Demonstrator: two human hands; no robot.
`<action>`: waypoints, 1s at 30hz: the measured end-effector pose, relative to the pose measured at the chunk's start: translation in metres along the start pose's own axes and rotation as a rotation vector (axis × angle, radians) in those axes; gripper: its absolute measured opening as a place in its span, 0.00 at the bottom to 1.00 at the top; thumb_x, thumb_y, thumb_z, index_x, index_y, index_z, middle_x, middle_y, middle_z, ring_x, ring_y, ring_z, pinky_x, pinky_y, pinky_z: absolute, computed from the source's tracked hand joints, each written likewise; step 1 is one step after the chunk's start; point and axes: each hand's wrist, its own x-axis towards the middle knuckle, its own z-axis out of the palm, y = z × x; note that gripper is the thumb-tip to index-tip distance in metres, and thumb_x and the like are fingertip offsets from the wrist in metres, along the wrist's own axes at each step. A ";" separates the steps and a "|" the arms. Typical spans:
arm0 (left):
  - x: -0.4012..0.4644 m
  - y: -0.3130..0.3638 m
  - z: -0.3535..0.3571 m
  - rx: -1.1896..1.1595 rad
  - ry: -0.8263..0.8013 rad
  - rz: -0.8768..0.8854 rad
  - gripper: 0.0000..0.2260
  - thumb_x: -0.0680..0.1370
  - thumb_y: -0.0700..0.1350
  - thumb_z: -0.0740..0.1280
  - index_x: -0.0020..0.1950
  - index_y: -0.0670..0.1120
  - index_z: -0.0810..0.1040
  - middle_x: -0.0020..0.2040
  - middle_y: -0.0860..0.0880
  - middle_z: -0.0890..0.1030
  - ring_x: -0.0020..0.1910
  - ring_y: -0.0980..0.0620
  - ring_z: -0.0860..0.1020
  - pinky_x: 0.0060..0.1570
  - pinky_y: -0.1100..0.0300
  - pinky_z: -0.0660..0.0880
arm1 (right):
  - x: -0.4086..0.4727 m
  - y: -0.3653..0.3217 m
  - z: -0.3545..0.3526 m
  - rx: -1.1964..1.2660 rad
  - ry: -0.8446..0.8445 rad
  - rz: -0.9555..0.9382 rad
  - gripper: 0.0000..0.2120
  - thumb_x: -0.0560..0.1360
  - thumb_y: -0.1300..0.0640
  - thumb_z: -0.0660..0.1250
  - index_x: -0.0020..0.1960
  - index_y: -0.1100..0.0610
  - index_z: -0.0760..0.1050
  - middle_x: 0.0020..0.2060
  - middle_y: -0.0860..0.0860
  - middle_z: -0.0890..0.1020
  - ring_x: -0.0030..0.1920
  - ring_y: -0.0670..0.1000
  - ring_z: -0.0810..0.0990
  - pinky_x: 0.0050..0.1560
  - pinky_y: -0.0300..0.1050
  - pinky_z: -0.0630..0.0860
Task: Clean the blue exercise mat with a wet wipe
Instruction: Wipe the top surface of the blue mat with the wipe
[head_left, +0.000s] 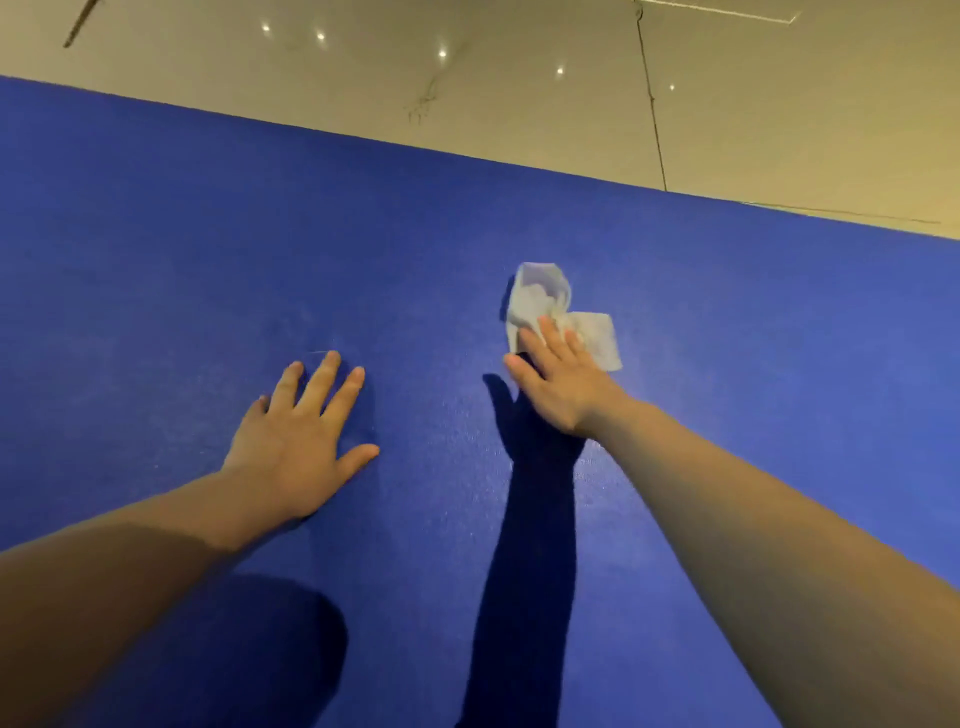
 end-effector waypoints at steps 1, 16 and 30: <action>-0.007 -0.001 0.010 -0.034 0.080 0.089 0.37 0.74 0.57 0.71 0.78 0.45 0.61 0.76 0.38 0.62 0.71 0.34 0.67 0.59 0.37 0.74 | -0.011 0.021 -0.001 -0.011 0.028 0.073 0.30 0.84 0.43 0.47 0.80 0.54 0.44 0.79 0.52 0.41 0.78 0.50 0.35 0.75 0.45 0.33; -0.102 0.049 0.060 -0.055 0.184 0.306 0.26 0.66 0.47 0.78 0.62 0.42 0.80 0.60 0.40 0.79 0.56 0.39 0.80 0.49 0.43 0.80 | -0.137 -0.047 0.122 -0.234 -0.070 -0.327 0.38 0.76 0.30 0.40 0.80 0.49 0.42 0.79 0.46 0.39 0.78 0.51 0.34 0.75 0.47 0.32; -0.163 0.021 0.089 -0.047 0.219 0.309 0.31 0.83 0.58 0.45 0.66 0.39 0.77 0.58 0.39 0.76 0.54 0.40 0.75 0.58 0.46 0.73 | -0.160 -0.002 0.133 -0.045 0.146 0.173 0.39 0.80 0.33 0.44 0.80 0.56 0.41 0.79 0.54 0.39 0.77 0.56 0.33 0.75 0.53 0.32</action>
